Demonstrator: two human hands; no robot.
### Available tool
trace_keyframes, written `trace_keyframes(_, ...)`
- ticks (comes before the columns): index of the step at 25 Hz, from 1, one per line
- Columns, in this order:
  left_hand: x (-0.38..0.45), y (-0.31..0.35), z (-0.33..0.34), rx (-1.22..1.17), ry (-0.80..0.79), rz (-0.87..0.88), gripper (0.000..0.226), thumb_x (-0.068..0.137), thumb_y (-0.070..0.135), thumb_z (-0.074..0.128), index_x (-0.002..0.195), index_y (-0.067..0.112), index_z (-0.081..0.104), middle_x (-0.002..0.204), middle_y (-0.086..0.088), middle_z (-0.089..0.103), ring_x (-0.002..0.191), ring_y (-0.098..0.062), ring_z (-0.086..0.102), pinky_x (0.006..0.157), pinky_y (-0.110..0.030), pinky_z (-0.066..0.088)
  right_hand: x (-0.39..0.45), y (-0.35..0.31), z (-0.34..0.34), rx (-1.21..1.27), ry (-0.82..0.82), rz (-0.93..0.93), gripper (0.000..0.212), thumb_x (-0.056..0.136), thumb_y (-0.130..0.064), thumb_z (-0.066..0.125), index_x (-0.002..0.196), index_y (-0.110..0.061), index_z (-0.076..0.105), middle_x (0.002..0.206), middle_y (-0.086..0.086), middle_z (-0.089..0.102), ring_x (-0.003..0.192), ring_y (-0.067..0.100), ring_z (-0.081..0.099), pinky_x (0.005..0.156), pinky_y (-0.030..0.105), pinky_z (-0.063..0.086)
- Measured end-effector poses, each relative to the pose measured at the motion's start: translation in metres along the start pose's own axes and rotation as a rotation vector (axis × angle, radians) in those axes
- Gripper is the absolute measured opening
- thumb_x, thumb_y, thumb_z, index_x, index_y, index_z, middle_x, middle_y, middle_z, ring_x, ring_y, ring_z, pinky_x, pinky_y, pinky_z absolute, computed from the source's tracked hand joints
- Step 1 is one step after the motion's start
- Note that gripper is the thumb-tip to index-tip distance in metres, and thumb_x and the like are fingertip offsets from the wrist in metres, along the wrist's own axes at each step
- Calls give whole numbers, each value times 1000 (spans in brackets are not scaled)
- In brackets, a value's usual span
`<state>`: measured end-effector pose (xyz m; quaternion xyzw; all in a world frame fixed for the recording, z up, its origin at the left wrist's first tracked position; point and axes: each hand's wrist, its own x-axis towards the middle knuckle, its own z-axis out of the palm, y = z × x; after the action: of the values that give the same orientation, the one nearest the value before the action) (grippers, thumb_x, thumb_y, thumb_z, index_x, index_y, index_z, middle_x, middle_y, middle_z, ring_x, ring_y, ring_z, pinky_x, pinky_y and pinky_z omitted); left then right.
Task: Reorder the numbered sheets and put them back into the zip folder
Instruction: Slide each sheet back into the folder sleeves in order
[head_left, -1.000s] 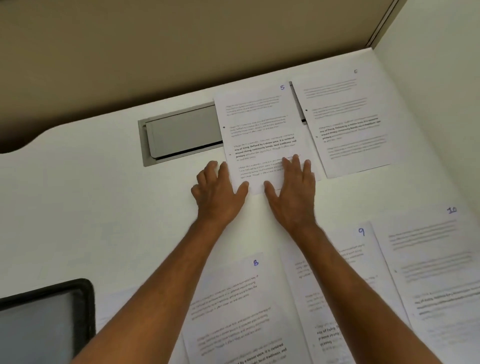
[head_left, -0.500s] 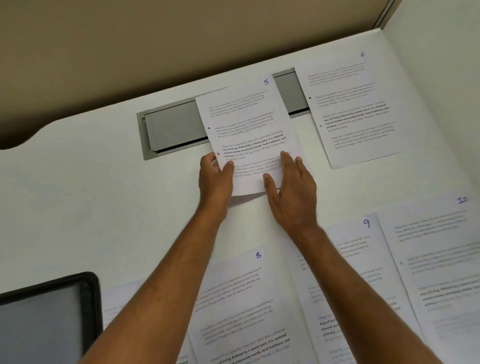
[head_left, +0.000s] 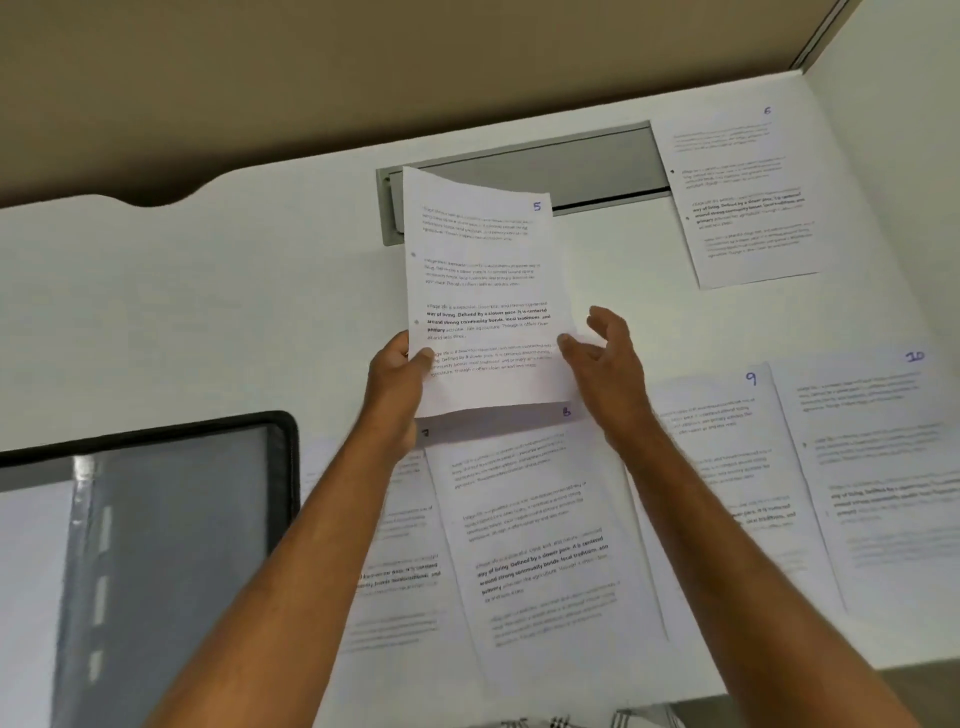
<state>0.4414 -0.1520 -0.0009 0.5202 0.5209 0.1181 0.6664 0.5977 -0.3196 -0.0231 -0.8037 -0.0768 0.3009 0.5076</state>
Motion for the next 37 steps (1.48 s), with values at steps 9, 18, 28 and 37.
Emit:
trace_keyframes(9,-61,-49,-143,-97,-96,-7,31,104,5,53,130,16,65,119,0,75,107,-17,72,86,-30,59,-84,-5,73,418,-307,238,37,91,-34,76,120,-11,69,117,7,78,104,26,73,80,34,60)
trace_keyframes(18,-92,-94,-278,-60,-139,49,29,101,0,53,123,15,65,119,-5,74,108,-24,71,91,-35,58,-185,-2,181,38,-429,101,33,96,-27,75,127,-17,70,116,-3,79,102,20,77,93,50,62)
trace_keyframes(28,-30,-109,-386,960,114,547,41,94,25,58,133,13,61,136,-12,58,126,-35,53,108,-48,45,-218,7,263,332,-47,60,31,100,-18,70,131,-18,66,122,-5,77,106,15,76,89,38,63)
trace_keyframes(37,-12,-125,-399,1341,43,542,67,98,51,55,153,17,38,166,-9,24,150,-32,21,117,-52,22,-207,-5,298,682,142,246,45,94,-12,76,136,-12,60,121,2,76,109,23,75,87,41,64)
